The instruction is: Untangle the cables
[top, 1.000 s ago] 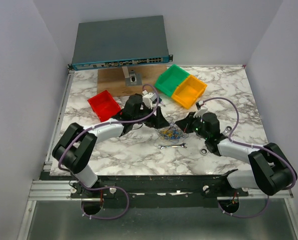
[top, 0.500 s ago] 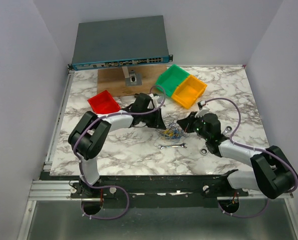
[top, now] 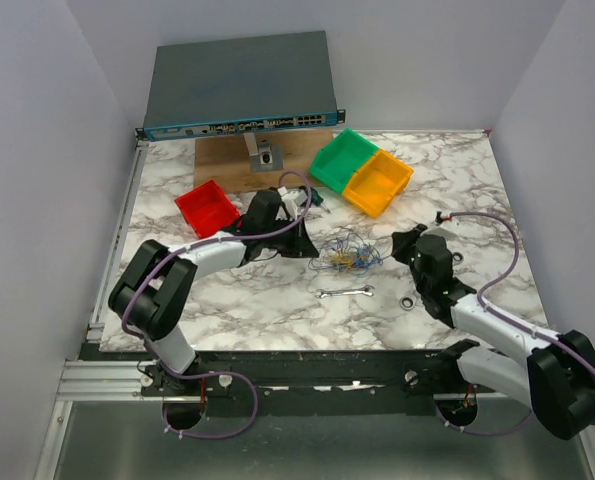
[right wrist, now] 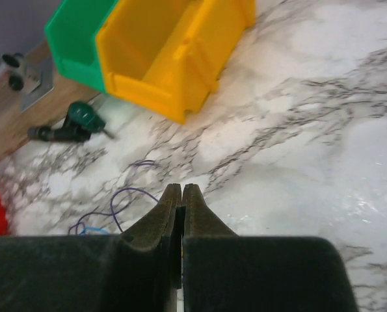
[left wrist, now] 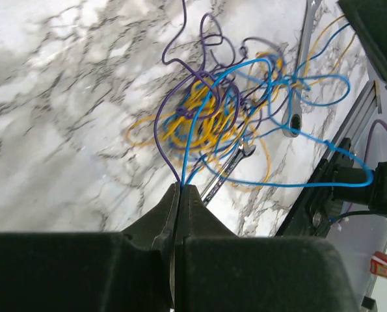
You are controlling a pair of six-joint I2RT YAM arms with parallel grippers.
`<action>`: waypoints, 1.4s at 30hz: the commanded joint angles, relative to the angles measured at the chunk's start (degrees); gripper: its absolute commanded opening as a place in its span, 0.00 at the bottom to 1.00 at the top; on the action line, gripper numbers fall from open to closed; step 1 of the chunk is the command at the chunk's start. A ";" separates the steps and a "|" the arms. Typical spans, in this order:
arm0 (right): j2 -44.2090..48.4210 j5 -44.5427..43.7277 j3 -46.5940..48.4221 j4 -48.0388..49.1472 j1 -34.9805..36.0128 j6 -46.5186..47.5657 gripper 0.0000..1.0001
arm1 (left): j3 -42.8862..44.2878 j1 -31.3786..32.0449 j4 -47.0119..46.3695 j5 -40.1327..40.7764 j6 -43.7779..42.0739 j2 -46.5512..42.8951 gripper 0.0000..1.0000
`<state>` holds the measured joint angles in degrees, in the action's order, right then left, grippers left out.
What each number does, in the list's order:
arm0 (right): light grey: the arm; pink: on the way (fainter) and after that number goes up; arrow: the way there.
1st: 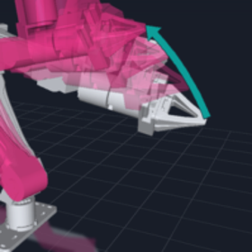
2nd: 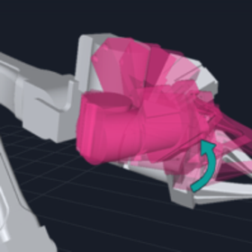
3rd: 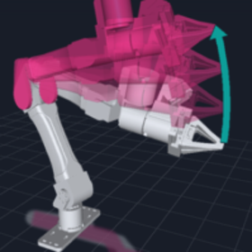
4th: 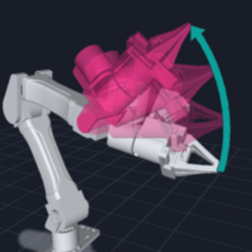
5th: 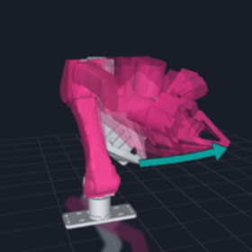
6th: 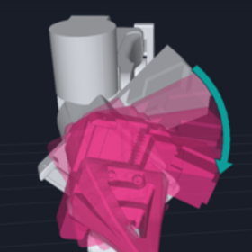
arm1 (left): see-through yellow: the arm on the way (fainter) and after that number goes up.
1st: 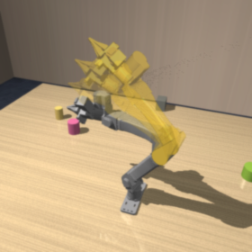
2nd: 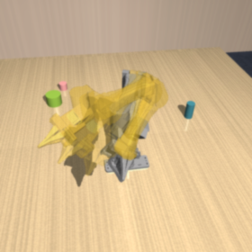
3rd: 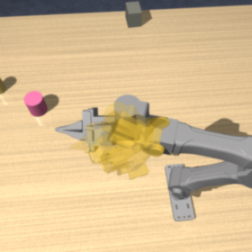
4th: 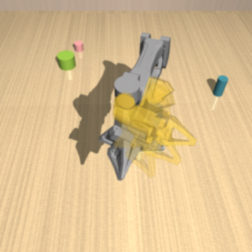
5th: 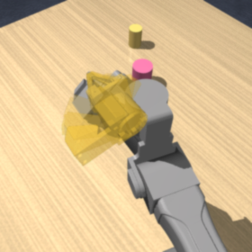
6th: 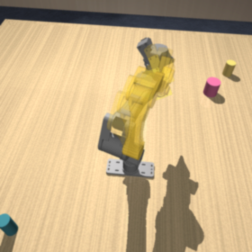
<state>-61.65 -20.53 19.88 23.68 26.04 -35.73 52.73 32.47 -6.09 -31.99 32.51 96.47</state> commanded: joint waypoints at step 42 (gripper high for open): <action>3.79 18.76 -4.81 9.50 -0.30 10.01 0.80 | -32.88 -9.48 -26.37 14.27 -0.12 -45.51 0.00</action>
<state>-53.28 -25.08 14.61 22.26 25.76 -35.09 16.91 21.58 -21.47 0.67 35.92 46.06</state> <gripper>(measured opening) 0.764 0.009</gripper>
